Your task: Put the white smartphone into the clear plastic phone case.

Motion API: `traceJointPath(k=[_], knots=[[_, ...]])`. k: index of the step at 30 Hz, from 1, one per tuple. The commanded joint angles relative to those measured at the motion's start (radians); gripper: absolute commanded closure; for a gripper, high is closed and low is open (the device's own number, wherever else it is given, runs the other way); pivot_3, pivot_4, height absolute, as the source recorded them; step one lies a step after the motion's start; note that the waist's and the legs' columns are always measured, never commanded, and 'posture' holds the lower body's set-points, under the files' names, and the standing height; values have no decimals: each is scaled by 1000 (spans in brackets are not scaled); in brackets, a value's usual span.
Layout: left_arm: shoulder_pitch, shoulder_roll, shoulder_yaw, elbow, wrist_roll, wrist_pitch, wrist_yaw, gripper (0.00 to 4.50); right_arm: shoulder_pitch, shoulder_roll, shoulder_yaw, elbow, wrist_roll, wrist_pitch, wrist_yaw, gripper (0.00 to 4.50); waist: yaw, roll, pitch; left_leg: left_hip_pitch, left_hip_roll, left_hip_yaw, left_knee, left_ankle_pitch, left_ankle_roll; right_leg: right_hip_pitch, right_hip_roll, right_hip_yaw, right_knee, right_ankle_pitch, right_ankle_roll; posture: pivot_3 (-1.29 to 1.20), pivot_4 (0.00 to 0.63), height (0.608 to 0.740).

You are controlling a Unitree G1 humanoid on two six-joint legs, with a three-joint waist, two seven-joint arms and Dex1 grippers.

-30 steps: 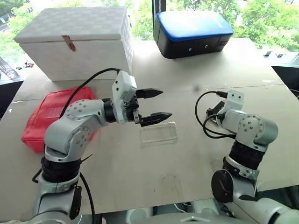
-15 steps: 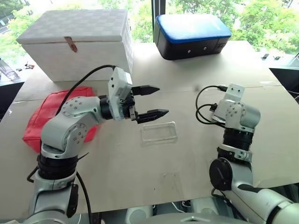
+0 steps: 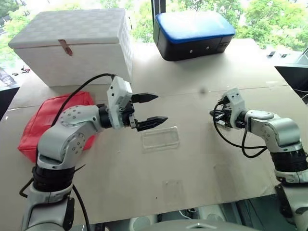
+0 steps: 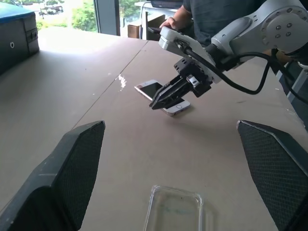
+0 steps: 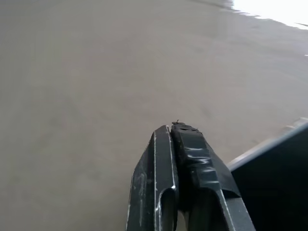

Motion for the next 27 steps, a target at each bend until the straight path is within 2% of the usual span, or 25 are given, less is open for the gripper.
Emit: traceJointPath(k=[1, 3, 6, 7, 11, 12, 17, 20, 21, 22, 27], knots=[[19, 19, 43, -41, -3, -18, 18, 0, -134, -4, -63, 183, -58, -57, -32, 4463, 5, 0, 0, 0, 0, 1, 0, 1, -1, -1, 0, 1, 1, 0, 0, 0, 150, 740], [34, 23, 54, -59, -6, -14, 32, 0, -158, 15, -102, 204, -72, -67, -85, 3937, 8, -1, 0, -2, 0, 2, 0, 2, -4, -3, 0, 1, 1, 0, 0, 0, 150, 740], [62, 28, 71, -91, -17, -3, 55, 0, -142, 74, -186, 105, -65, 11, -199, 2555, 10, -1, -1, -8, 0, 3, 1, 2, -4, -8, -1, 2, 1, 3, -4, 0, 150, 740], [68, 29, 73, -98, -20, 0, 59, 0, -130, 98, -216, 57, -61, 55, -239, 2318, 12, -1, -1, -10, 0, 3, 1, 3, -4, -10, -1, 2, 1, 3, -4, 0, 150, 740], [74, 31, 69, -100, -27, 1, 67, 0, -79, 210, -329, -156, -70, 256, -396, 371, 17, -1, -1, -12, -1, 5, 0, 3, -4, -12, -3, 3, 0, 3, -4, 0, 150, 740], [68, 29, 63, -94, -26, -2, 67, 0, -65, 246, -359, -224, -84, 316, -442, 67, 19, -1, 0, -12, -1, 5, 0, 2, -4, -12, -3, 3, -1, 3, -4, 0, 150, 740], [32, 17, 21, -51, -7, -29, 43, 0, -35, 450, -478, -446, -219, 546, -658, 67, 19, -1, -1, -11, -1, 5, 0, 2, -5, -12, -3, 2, 2, 3, -3, 0, 150, 740], [2, 13, 0, -20, -2, -40, 20, 0, -24, 570, -509, -500, -311, 567, -769, 67, 17, -1, -1, -10, -1, 5, 0, 3, -5, -12, -2, 2, 3, 1, -1, 0, 150, 740], [-8, 13, -8, -8, 3, -45, 11, 0, -31, 601, -508, -498, -356, 585, -817, 592, 15, -1, -1, -9, -1, 4, 0, 3, -5, -12, -2, 2, 4, 1, 0, 0, 150, 740], [-17, 14, -17, 6, 8, -53, -2, 0, -44, 633, -505, -481, -403, 600, -866, 900, 12, -1, -1, -9, -1, 5, 0, 3, -6, -12, -2, 3, 4, 1, 0, 0, 150, 740], [-53, 6, -41, 47, 24, -71, -29, 0, -134, 749, -566, -417, -480, 612, -932, 900, 2, 0, -1, -9, -1, 5, 0, 4, -7, -13, 0, 4, 5, 3, -4, 0, 150, 740]])
